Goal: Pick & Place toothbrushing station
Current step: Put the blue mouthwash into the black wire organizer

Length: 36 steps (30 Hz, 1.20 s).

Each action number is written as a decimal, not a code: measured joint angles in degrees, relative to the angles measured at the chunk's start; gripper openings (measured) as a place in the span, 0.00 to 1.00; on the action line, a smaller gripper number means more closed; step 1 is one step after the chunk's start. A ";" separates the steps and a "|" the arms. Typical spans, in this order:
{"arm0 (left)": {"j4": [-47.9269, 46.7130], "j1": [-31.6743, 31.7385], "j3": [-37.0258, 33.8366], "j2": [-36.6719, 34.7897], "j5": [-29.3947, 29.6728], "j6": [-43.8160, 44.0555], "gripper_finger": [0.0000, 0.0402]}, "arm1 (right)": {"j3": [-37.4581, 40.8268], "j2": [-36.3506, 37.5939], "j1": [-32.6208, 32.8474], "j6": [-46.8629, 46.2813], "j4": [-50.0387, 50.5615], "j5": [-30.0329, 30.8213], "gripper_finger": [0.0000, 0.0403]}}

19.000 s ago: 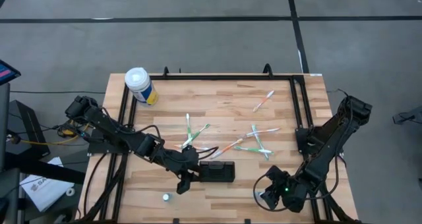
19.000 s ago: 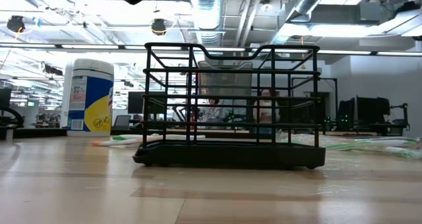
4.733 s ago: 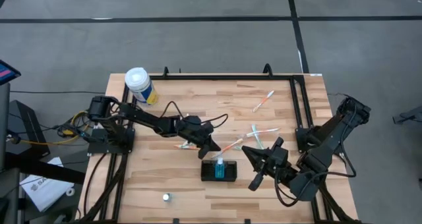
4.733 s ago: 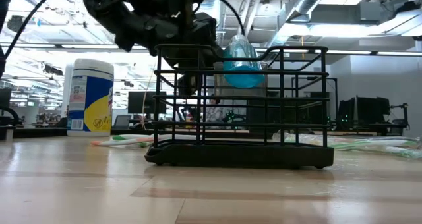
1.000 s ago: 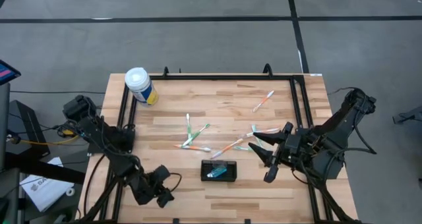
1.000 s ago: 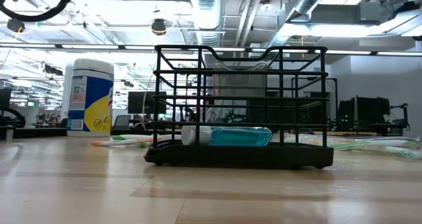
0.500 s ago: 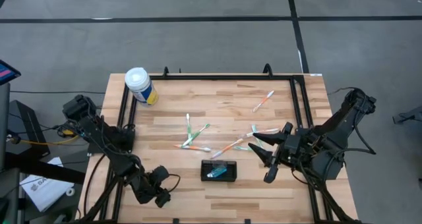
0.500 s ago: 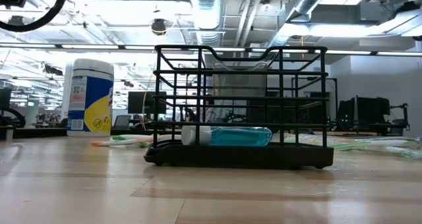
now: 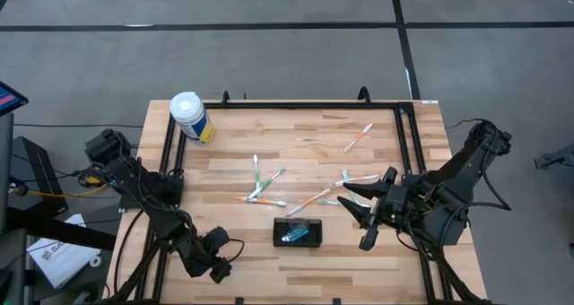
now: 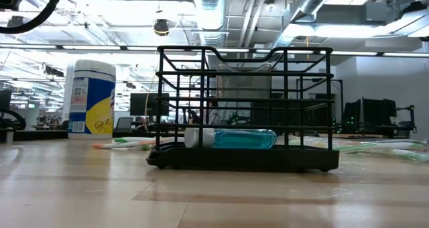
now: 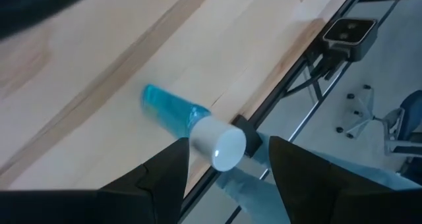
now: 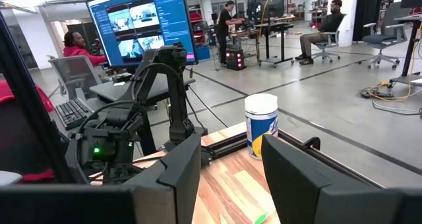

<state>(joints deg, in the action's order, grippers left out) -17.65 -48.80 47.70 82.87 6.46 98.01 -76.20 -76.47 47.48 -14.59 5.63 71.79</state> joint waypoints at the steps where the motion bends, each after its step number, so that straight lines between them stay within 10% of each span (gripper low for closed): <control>1: -0.13 0.00 0.00 0.02 -0.14 0.01 0.51 | 0.00 0.00 0.00 0.01 0.00 0.00 0.37; 27: 0.63 0.44 -2.89 0.15 -0.44 3.03 0.50 | 0.00 0.00 0.00 0.00 -0.02 0.00 0.33; 36: 0.78 0.46 -2.95 0.13 -1.57 3.47 0.21 | 0.00 0.00 -0.02 0.00 -0.04 0.00 0.32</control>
<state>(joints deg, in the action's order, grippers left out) -16.87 -48.34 44.75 83.00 4.89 101.48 -76.20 -76.47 47.46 -14.59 5.58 71.79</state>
